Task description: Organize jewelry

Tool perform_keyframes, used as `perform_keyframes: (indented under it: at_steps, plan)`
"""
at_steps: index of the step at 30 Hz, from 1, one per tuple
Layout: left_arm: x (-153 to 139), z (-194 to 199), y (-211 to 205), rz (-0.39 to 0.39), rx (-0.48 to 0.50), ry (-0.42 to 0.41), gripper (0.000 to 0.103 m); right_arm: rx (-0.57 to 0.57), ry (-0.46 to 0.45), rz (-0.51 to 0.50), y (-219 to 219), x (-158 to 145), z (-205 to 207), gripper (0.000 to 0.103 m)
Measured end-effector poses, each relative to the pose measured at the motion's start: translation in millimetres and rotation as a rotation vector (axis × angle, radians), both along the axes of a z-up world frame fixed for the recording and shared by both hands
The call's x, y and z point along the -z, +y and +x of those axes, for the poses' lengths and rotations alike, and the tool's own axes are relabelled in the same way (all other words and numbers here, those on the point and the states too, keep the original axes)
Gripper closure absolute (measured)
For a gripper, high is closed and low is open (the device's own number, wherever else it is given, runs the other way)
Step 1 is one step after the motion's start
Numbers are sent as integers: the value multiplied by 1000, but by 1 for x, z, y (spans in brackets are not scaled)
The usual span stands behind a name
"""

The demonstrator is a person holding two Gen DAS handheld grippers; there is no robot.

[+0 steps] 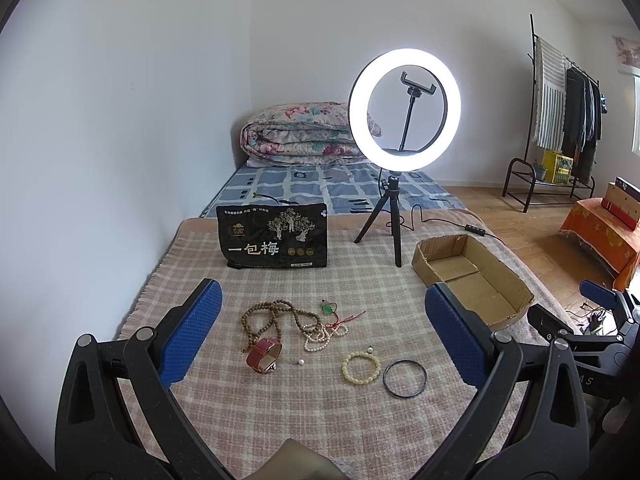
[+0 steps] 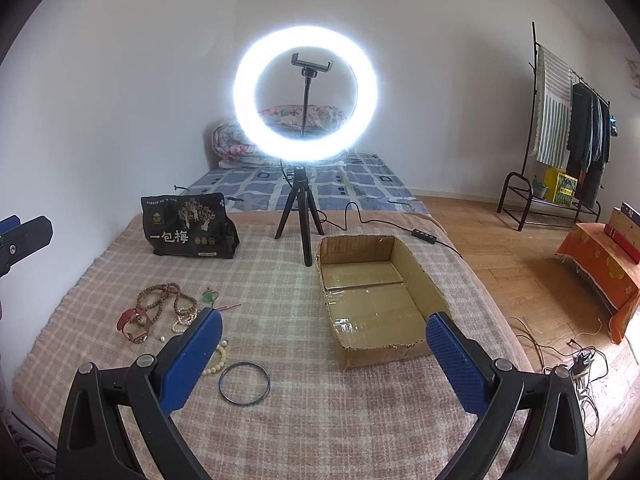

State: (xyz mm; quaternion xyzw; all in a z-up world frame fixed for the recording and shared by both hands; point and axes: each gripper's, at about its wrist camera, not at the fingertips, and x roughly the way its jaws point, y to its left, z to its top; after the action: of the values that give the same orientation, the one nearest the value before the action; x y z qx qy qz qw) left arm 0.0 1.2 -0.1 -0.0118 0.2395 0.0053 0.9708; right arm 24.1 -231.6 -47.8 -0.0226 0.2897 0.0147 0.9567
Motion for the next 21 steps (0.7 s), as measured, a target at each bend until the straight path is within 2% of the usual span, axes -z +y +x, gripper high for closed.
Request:
perform_keyframes:
  at_steps: [21]
  plan:
    - [1, -1, -1, 3, 0, -1, 0, -9, 7, -6, 2, 0, 1, 0]
